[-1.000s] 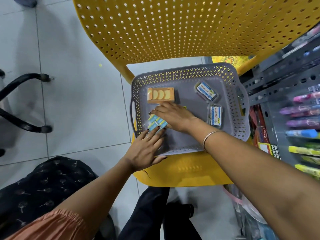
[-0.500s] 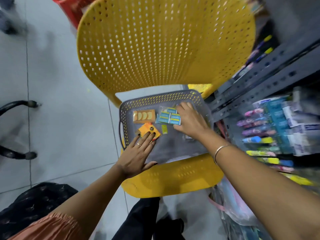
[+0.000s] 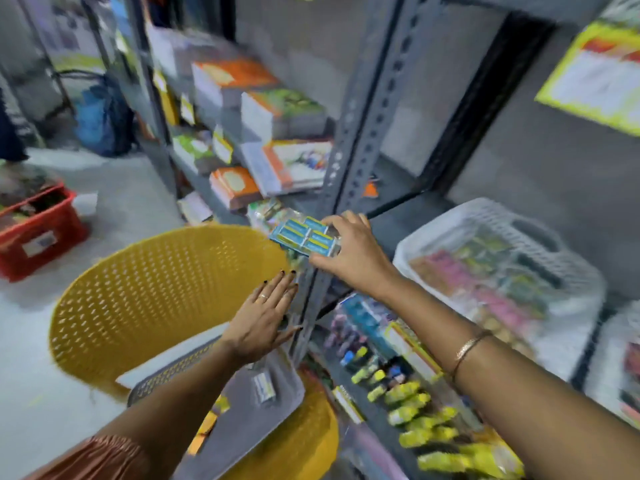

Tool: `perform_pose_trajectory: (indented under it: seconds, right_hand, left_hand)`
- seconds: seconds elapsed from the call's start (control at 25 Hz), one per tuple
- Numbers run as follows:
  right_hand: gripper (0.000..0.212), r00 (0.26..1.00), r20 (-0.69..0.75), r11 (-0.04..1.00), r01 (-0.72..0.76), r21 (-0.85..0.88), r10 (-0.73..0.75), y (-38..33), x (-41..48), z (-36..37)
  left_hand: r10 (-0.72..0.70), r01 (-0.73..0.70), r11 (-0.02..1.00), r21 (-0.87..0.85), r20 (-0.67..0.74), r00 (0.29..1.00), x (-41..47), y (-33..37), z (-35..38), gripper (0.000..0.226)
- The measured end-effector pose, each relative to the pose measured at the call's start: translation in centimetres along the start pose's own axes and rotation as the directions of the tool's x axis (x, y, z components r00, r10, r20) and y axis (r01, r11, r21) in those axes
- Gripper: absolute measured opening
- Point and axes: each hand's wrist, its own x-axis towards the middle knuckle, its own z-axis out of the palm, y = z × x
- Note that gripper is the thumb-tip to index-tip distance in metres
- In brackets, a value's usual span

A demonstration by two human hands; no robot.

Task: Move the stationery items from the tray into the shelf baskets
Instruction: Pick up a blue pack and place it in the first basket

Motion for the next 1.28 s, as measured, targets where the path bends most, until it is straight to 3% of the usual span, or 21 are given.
perform_pose_trajectory:
  seconds: [0.28,0.44,0.6,0.84,1.28]
  right_hand:
    - [0.048,0.949,-0.164,0.953,-0.288,-0.091,0.271,7.6,-3.2,-12.3]
    - [0.046,0.843,-0.165,0.839,-0.532,-0.115,0.512,14.3,-6.4,-15.2]
    - [0.046,0.732,-0.151,0.716,-0.681,-0.152,0.664,20.0,-9.2,-16.1]
    - [0.039,0.646,-0.077,0.605,-0.744,-0.283,0.76,24.1,-10.6,-15.5]
    - [0.03,0.619,0.074,0.592,-0.699,-0.401,0.782,25.3,-9.8,-14.7]
  left_hand:
    - [0.207,-0.208,0.978,-0.03,-0.042,0.977,9.3,5.6,-1.0,0.077]
    - [0.237,-0.237,0.972,-0.013,-0.008,0.972,11.8,6.8,-0.2,0.085]
    - [0.25,-0.251,0.968,0.014,0.049,0.967,12.9,6.9,0.3,0.086]
    - [0.244,-0.244,0.97,-0.001,0.029,0.969,13.0,7.2,1.0,0.086]
    - [0.235,-0.235,0.972,-0.016,0.064,0.97,13.0,7.1,1.3,0.087]
